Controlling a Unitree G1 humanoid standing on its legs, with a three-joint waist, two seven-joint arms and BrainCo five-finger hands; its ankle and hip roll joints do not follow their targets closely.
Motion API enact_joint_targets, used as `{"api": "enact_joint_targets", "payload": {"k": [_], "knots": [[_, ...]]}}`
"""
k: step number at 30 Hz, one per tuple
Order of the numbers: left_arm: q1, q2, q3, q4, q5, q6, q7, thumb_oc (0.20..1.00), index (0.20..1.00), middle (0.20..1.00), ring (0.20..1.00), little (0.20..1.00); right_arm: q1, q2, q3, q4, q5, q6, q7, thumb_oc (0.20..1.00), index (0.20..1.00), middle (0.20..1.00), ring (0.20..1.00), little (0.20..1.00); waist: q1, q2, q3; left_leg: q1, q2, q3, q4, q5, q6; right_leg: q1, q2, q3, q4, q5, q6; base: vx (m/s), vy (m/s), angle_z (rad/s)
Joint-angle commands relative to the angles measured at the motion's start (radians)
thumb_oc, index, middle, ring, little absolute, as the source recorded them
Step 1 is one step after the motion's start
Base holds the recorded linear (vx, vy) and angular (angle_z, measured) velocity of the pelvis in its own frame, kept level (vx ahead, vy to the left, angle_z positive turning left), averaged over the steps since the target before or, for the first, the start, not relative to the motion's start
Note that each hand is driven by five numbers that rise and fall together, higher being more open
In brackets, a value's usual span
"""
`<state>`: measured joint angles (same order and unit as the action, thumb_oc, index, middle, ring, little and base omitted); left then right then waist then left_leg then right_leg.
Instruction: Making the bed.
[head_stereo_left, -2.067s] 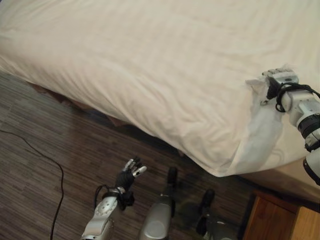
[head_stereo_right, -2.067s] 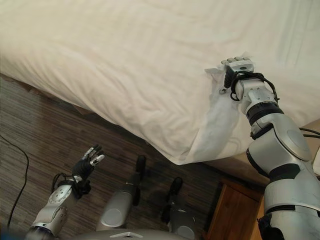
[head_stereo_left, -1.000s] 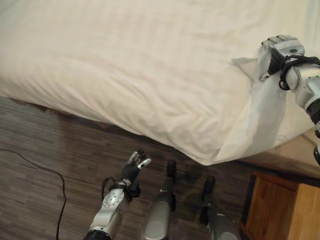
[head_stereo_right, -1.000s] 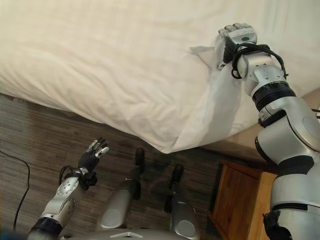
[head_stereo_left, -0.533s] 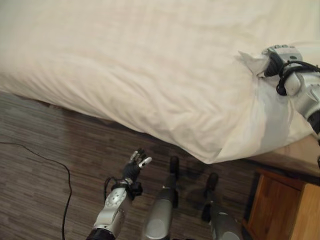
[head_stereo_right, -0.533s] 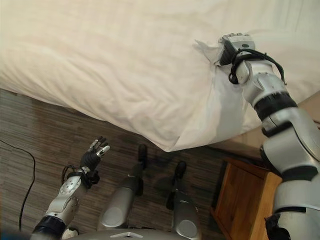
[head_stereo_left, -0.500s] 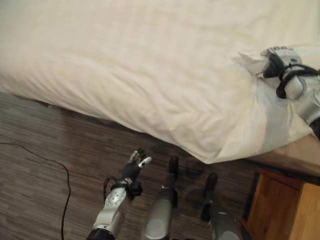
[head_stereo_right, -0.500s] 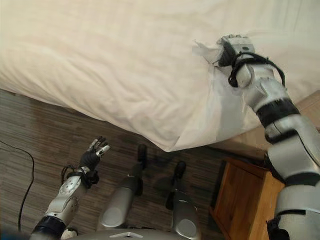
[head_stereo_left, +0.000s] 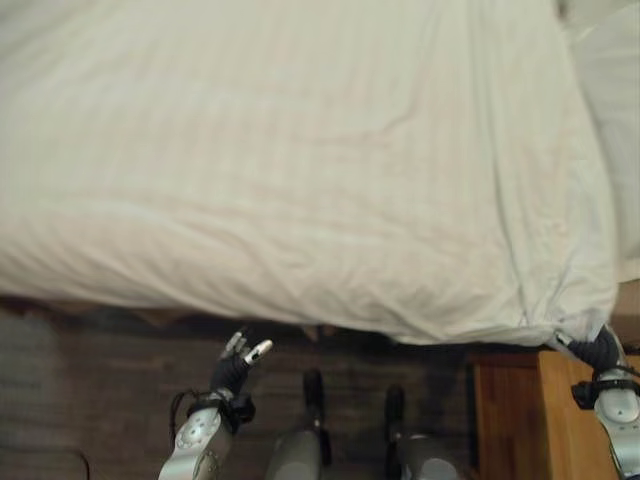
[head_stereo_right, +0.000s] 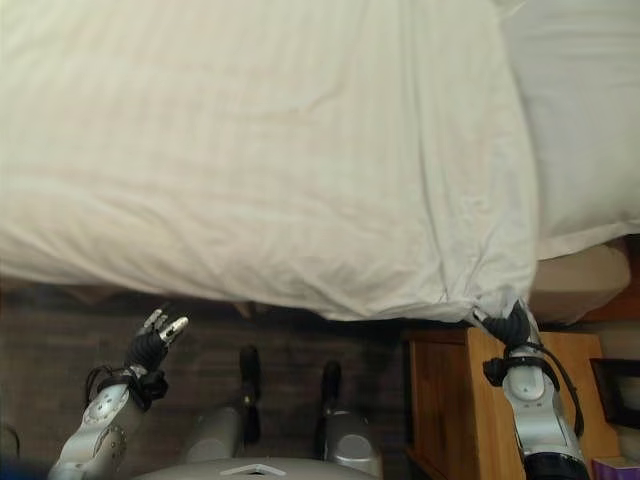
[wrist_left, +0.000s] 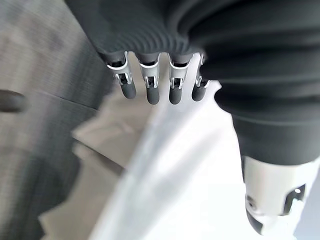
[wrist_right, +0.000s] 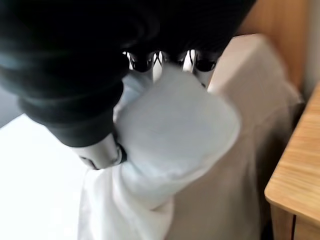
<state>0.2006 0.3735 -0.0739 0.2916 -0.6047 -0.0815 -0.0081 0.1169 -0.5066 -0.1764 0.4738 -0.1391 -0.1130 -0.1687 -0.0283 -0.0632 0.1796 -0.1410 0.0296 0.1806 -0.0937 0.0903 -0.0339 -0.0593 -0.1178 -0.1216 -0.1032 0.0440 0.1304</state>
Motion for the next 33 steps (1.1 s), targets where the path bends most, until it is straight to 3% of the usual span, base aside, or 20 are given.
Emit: {"api": "enact_joint_targets", "payload": {"k": [1,4,6,14,18,25,26,27,33], "knots": [[-0.005,-0.021,-0.001,0.012,0.037,-0.022,-0.018,1.000,1.000,1.000,1.000,1.000,0.050,-0.002,0.095,0.140,0.074,0.051,0.025,0.200,0.200,0.200,0.200,0.200,-0.029,0.039,-0.014,0.054,0.011,-0.001,0.006,-0.024,-0.027,-0.033,0.011,0.008,0.016,0.035,0.023,0.03,-0.016,-0.23],[-0.002,-0.025,-0.009,0.012,0.036,-0.022,-0.020,1.000,1.000,1.000,1.000,1.000,0.031,0.022,0.113,0.205,0.118,0.049,0.023,0.200,0.200,0.200,0.200,0.200,-0.034,0.057,-0.024,0.068,0.007,0.007,0.006,-0.025,-0.027,-0.024,0.009,0.016,0.016,0.037,0.023,0.00,-0.010,-0.14],[0.001,-0.035,-0.032,-0.001,0.020,-0.024,-0.023,1.000,1.000,1.000,1.000,1.000,-0.035,0.072,0.128,0.363,0.254,0.046,0.026,0.200,0.200,0.200,0.200,0.200,-0.038,0.104,-0.040,0.090,-0.001,0.014,0.006,-0.025,-0.027,-0.006,-0.001,0.024,0.016,0.036,0.022,-0.01,-0.031,-0.11],[0.003,-0.057,-0.069,0.010,0.014,-0.023,-0.033,1.000,1.000,1.000,1.000,1.000,-0.078,0.072,0.154,0.429,0.333,0.046,0.055,0.200,0.200,0.200,0.200,0.200,-0.048,0.166,-0.056,0.111,-0.009,0.014,0.006,-0.020,-0.031,0.020,-0.010,0.023,0.016,0.027,0.015,-0.01,-0.018,0.00],[-0.003,-0.062,-0.083,0.009,0.011,-0.021,-0.047,1.000,1.000,1.000,1.000,1.000,-0.083,0.027,0.200,0.486,0.224,0.064,0.071,0.200,0.200,0.200,0.200,0.200,-0.048,0.177,-0.062,0.122,-0.012,0.007,0.006,-0.018,-0.033,0.040,-0.009,0.014,0.016,0.019,0.009,-0.01,-0.050,0.03],[-0.046,-0.049,-0.130,0.037,0.023,-0.023,-0.083,1.000,1.000,1.000,1.000,1.000,-0.098,-0.099,0.386,0.645,-0.178,0.112,0.143,0.200,0.200,0.200,0.200,0.200,-0.041,0.175,-0.072,0.135,-0.012,-0.013,0.006,-0.015,-0.037,0.069,-0.006,-0.004,0.016,0.010,0.003,-0.01,-0.045,0.10],[-0.049,-0.048,-0.130,0.041,0.026,-0.023,-0.086,1.000,1.000,1.000,1.000,1.000,-0.098,-0.102,0.383,0.641,-0.178,0.108,0.140,0.652,0.652,0.652,0.652,0.652,-0.043,0.173,-0.073,0.137,-0.012,-0.014,0.006,-0.017,-0.036,0.074,-0.006,-0.006,0.016,0.009,0.003,0.00,-0.039,0.12],[-0.052,-0.049,-0.134,0.042,0.027,-0.022,-0.087,1.000,1.000,1.000,1.000,1.000,-0.098,-0.104,0.399,0.656,-0.213,0.117,0.151,1.000,1.000,1.000,1.000,1.000,-0.043,0.170,-0.074,0.139,-0.012,-0.016,0.006,-0.018,-0.036,0.078,-0.006,-0.008,0.016,0.007,0.003,0.00,-0.029,0.07],[-0.068,-0.049,-0.142,0.052,0.041,-0.006,-0.095,1.000,1.000,1.000,1.000,1.000,-0.130,-0.115,0.392,0.742,-0.230,0.147,0.179,1.000,1.000,1.000,1.000,1.000,-0.038,0.152,-0.090,0.145,-0.009,-0.022,0.006,-0.020,-0.034,0.091,0.000,-0.016,0.016,0.004,0.001,0.01,-0.027,0.08]]}}
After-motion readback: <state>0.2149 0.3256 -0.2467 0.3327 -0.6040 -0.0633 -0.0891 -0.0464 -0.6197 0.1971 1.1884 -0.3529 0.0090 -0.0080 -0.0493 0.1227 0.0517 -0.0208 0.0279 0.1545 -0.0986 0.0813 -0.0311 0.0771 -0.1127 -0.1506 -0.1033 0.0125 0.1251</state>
